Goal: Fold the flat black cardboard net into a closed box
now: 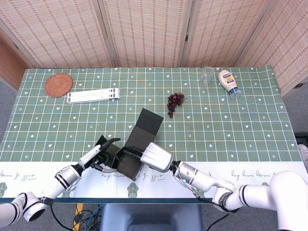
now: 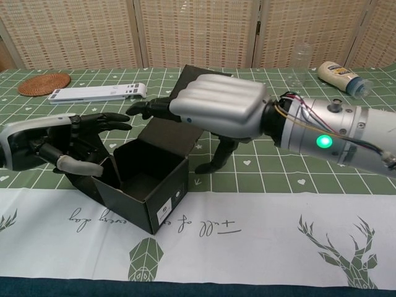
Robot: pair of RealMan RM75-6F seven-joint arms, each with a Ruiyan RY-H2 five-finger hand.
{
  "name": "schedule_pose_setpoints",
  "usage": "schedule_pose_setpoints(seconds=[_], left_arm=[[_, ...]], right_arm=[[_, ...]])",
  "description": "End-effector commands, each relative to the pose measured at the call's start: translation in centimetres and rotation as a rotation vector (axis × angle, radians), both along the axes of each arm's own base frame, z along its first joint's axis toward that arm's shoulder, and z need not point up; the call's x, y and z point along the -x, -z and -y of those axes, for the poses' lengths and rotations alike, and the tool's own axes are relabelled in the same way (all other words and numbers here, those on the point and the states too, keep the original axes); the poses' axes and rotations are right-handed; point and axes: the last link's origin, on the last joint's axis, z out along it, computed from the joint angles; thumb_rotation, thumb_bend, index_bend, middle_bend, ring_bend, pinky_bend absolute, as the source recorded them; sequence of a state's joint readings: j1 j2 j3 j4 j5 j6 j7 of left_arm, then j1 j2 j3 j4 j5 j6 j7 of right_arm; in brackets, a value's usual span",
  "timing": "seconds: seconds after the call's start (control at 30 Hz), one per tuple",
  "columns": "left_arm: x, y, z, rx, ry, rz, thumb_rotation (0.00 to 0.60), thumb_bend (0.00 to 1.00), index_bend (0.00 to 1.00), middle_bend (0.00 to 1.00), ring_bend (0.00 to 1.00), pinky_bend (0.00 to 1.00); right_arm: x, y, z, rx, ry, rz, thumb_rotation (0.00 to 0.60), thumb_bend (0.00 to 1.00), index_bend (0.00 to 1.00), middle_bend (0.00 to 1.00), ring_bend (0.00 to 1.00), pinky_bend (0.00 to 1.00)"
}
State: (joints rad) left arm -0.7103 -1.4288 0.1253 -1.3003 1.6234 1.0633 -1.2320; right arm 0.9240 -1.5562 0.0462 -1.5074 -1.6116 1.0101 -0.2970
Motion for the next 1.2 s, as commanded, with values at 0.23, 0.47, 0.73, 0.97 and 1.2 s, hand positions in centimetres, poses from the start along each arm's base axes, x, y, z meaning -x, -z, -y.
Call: schedule_pose_setpoints(seconds=[0.23,0.47,0.73,0.97,1.2], left_arm=[[0.5,-1.9,0.3,-0.052,-0.020,0.031,0.600,0.09,0.07,0.06,0.68,0.89],[0.7,-2.7,0.5,-0.074,-0.045,0.054,0.600,0.09,0.07,0.06,0.68,0.89],[0.5,-3.2,0.8,-0.088,-0.040,0.056,0.600,0.09,0.07,0.06,0.68,0.89],[0.9,-3.9,1.0,-0.100,-0.057,0.051,0.600,0.09,0.07,0.06,0.68,0.89],[1.4,-4.3,1.1,-0.109,-0.074,0.055,0.600,0.09,0.07,0.06,0.68,0.89]], right_arm=[[4.3,-3.1,-1.8,-0.103,0.257,-0.001,0.600,0.19,0.00,0.23,0.85,1.00],[5.4,-2.1,-0.3,-0.124,0.358,-0.026,0.600,0.19,0.00,0.23,0.85,1.00],[2.8,0.3,2.9,-0.143,0.379,-0.015,0.600,0.19,0.00,0.26,0.85,1.00],[-0.8,2.1,5.5,-0.158,0.382,0.010,0.600,0.19,0.00,0.23,0.85,1.00],[-3.0,3.3,6.7,-0.199,0.442,0.077,0.600,0.19,0.00,0.23,0.85,1.00]])
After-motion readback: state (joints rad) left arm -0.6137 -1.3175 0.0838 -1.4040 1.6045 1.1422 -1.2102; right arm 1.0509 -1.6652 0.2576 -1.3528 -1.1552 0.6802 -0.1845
